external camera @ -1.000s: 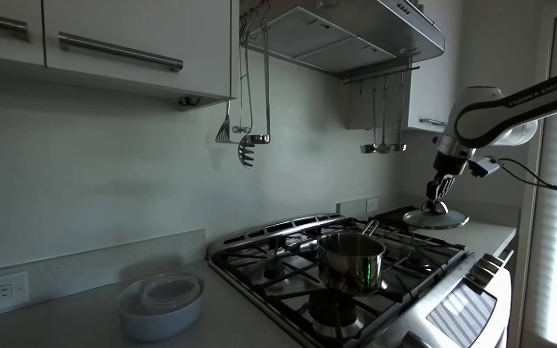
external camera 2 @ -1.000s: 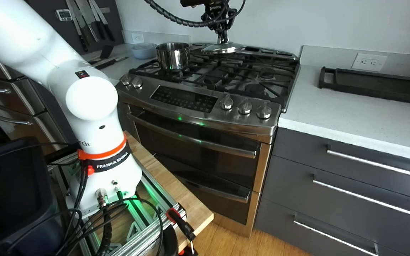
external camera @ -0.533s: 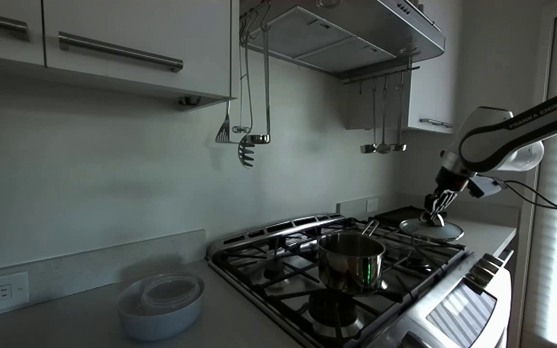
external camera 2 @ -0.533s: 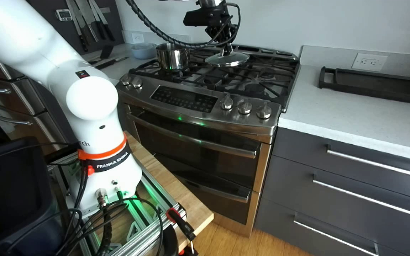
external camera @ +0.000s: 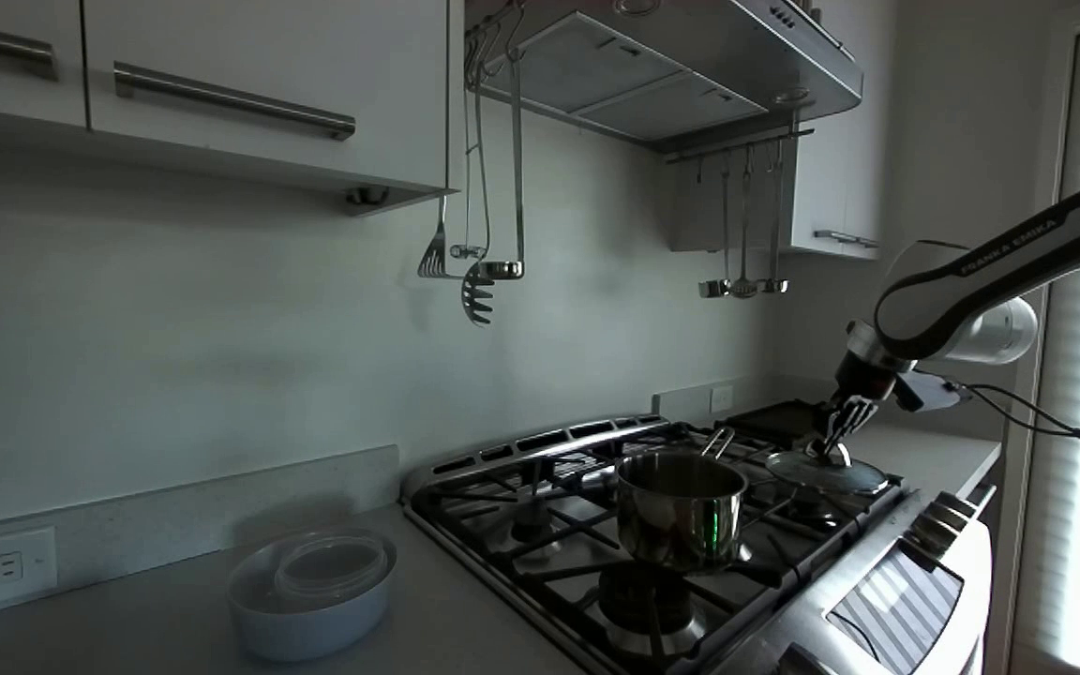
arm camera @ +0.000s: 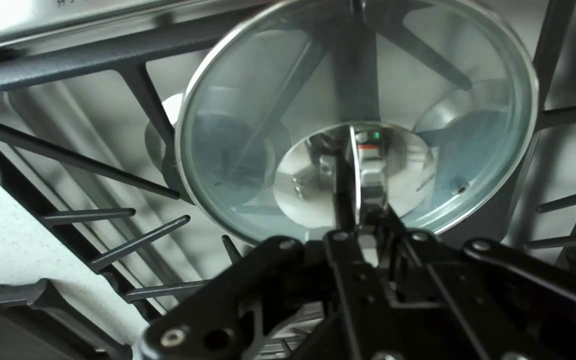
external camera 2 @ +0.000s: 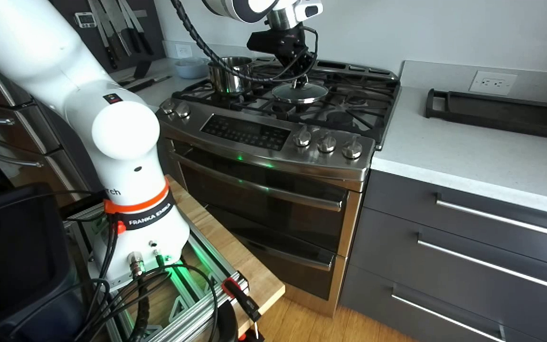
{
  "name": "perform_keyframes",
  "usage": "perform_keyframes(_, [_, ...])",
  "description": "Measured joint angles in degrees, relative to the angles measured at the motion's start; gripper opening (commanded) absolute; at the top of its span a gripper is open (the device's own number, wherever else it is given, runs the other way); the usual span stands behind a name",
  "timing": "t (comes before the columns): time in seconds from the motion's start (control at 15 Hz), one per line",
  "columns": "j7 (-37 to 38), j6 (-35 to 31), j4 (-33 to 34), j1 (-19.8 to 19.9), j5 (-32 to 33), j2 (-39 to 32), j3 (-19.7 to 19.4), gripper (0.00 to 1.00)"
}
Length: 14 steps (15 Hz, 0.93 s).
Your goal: Remove the lid from the silver pot
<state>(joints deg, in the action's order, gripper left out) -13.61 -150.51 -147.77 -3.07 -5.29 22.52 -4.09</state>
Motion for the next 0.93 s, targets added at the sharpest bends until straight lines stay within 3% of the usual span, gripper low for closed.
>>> perform_keyframes(0.93, [-10.6, -4.6, 0.1, -5.1, -9.8, -6.3, -4.0, 0.04])
